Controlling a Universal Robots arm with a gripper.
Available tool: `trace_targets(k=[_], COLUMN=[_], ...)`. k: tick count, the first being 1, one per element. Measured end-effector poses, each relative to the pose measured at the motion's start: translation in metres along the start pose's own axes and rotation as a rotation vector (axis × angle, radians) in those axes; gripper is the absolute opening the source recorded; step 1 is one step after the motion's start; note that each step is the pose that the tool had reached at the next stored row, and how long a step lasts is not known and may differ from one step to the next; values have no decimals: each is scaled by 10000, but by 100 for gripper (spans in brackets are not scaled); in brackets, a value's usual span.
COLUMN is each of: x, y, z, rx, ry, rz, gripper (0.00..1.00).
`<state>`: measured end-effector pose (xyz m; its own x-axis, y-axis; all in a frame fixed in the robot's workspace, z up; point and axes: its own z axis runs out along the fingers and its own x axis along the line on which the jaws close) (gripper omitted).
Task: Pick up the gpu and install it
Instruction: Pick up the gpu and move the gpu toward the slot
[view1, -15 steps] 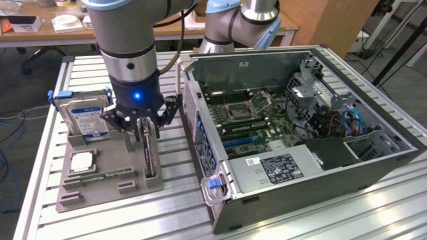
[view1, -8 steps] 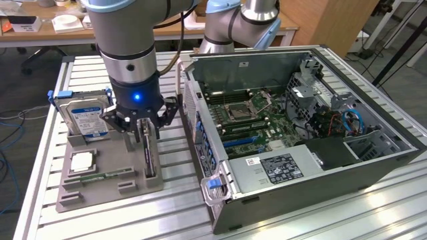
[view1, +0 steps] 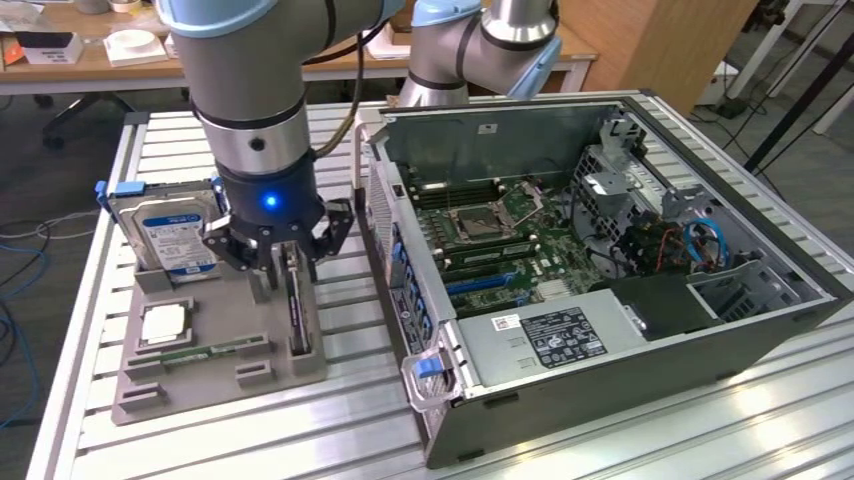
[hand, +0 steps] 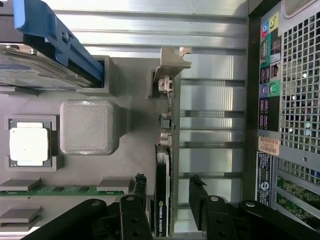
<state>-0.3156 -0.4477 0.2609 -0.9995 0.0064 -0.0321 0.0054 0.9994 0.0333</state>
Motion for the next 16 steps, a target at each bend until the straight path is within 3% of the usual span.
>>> trace_targets(k=[16], x=[23], y=[-3], z=[94], rx=[-1], ry=[-33], rz=[6], gripper=[47])
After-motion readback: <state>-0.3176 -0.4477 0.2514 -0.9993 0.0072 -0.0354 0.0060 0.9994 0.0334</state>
